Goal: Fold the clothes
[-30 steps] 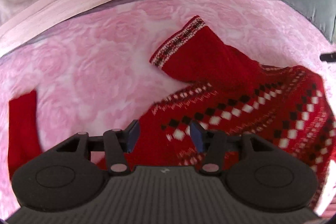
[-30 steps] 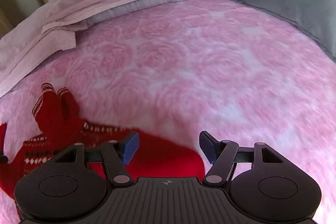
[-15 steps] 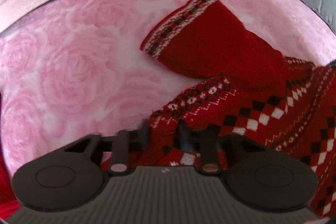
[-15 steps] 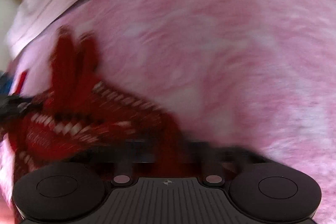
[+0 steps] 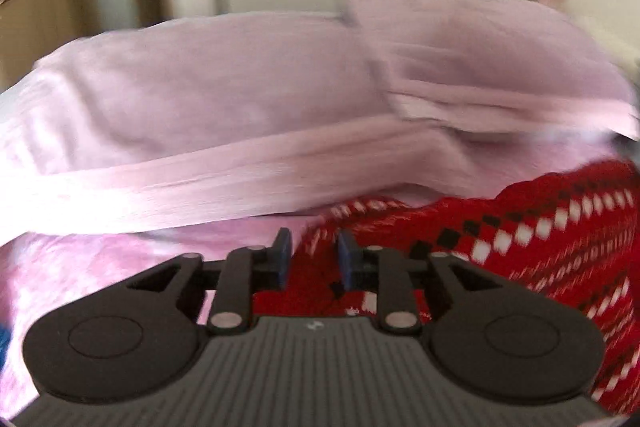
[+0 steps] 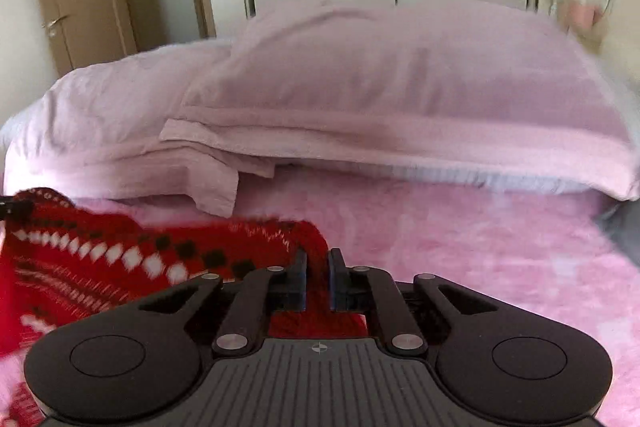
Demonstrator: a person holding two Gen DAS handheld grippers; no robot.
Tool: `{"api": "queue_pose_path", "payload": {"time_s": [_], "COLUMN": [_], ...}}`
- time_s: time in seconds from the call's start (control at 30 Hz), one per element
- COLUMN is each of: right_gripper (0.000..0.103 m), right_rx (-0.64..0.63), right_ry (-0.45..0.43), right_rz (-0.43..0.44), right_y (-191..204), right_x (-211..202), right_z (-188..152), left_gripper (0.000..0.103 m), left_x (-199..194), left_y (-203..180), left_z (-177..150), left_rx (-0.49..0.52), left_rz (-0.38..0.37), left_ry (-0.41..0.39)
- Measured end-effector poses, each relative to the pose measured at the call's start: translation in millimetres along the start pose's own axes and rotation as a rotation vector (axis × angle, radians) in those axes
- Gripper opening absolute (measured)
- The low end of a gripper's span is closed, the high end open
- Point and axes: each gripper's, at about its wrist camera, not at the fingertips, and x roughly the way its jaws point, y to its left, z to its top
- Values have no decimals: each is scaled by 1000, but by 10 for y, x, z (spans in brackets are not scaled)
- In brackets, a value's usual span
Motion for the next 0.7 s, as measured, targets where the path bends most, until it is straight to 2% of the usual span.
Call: {"api": "queue_pose_path", "payload": {"time_s": [0.07,0.13,0.23,0.37,0.47,0.53,0.63,0.67,0.7], "right_gripper": [57,66,66,66,66,66,65,54,30], "right_rx": [56,90,106,177,329,475,735,809,841], "right_ry": [-3,-4,82,271,379,437,433,400,375], "right_rz": [-31,-34,-38,-114,-199,-254,-265,-247,-229], "right_y": [-3,-49,-138,-384,-605,-740,-874,-888,-883], "right_x": [13,-128,-385,-996,-1557,-1844,-2004,-2026,-2016], "right_z": [-41,-251,-720,-1617,-2264,-2652,-3076,-3170,-3190], "left_gripper": [29,31,31,31,31,31,31,31,31], "left_x": [-44,-143,-364,-831,-1160,-1343,-1517,-1552,-1589], "left_y": [26,26,36,61,77,58,45,46,45], "left_z": [-133,-377,-865,-1441,-1741,-1890,-2033,-2062,-2079], "left_rx": [16,44,53,-60,-157,-218,-284,-300,-307], "left_rz": [18,20,20,13,17,20,25,28,29], "left_ry": [22,57,161,284,352,381,412,419,421]}}
